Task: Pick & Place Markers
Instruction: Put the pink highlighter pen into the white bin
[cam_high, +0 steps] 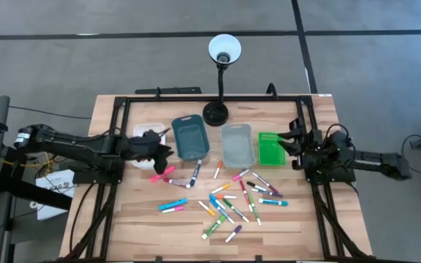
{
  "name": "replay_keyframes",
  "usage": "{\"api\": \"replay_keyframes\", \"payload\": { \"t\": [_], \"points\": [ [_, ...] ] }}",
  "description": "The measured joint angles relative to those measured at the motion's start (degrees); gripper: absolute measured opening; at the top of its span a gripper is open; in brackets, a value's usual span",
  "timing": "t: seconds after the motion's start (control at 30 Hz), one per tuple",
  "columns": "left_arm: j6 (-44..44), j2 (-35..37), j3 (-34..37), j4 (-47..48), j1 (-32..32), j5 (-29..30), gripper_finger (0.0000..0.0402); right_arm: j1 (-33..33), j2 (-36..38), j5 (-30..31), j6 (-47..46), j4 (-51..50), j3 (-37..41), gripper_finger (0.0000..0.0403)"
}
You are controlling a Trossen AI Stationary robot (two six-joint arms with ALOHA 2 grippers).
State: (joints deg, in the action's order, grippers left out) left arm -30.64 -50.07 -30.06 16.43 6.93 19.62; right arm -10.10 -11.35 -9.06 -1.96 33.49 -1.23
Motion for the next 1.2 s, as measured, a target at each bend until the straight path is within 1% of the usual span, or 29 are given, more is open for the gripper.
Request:
{"api": "replay_keyframes", "payload": {
  "t": [0.13, 0.23, 0.33, 0.47, 0.63, 0.83, 0.97, 1.1, 1.2],
  "points": [
    [-0.9, -1.3, 0.0, -0.1, 5.8, 0.0, 0.0104, 4.8, -9.3, 2.1, 1.8, 0.6, -4.4, 0.0113],
    [-1.9, -2.3, 0.0, -0.2, 10.3, 0.0, 0.0104, 8.3, -18.1, 6.1, 4.1, 0.3, -8.6, 0.0113],
    [-4.9, -3.1, 0.0, -0.2, 14.2, 0.0, 0.0104, 10.6, -27.2, 9.9, 6.4, 0.2, -12.6, 0.0113],
    [-9.8, -5.3, 0.0, 1.2, 18.5, 0.1, 0.0104, 11.3, -37.3, 10.6, 7.0, 0.0, -17.5, 0.0113],
    [-14.5, -11.2, 0.0, 6.1, 22.1, 0.9, 0.0104, 11.2, -46.8, 10.6, 7.1, 0.1, -22.4, 0.0113],
    [-15.1, -19.7, 0.0, 7.0, 24.1, 2.7, 0.0104, 11.1, -54.4, 10.6, 7.1, 0.0, -26.1, 0.0113],
    [-15.1, -23.4, -0.9, 8.9, 24.7, 3.3, 0.0104, 11.1, -57.3, 10.6, 10.1, 0.1, -27.7, 0.0113],
    [-13.5, -26.6, -6.4, 16.6, 25.6, 4.0, 0.0104, 11.1, -58.4, 10.6, 11.5, 0.0, -28.3, 0.0113],
    [-13.2, -28.9, -12.5, 25.8, 26.1, 7.8, 0.0104, 10.8, -58.3, 10.5, 11.5, -0.1, -28.3, 0.0113]
  ]
}}
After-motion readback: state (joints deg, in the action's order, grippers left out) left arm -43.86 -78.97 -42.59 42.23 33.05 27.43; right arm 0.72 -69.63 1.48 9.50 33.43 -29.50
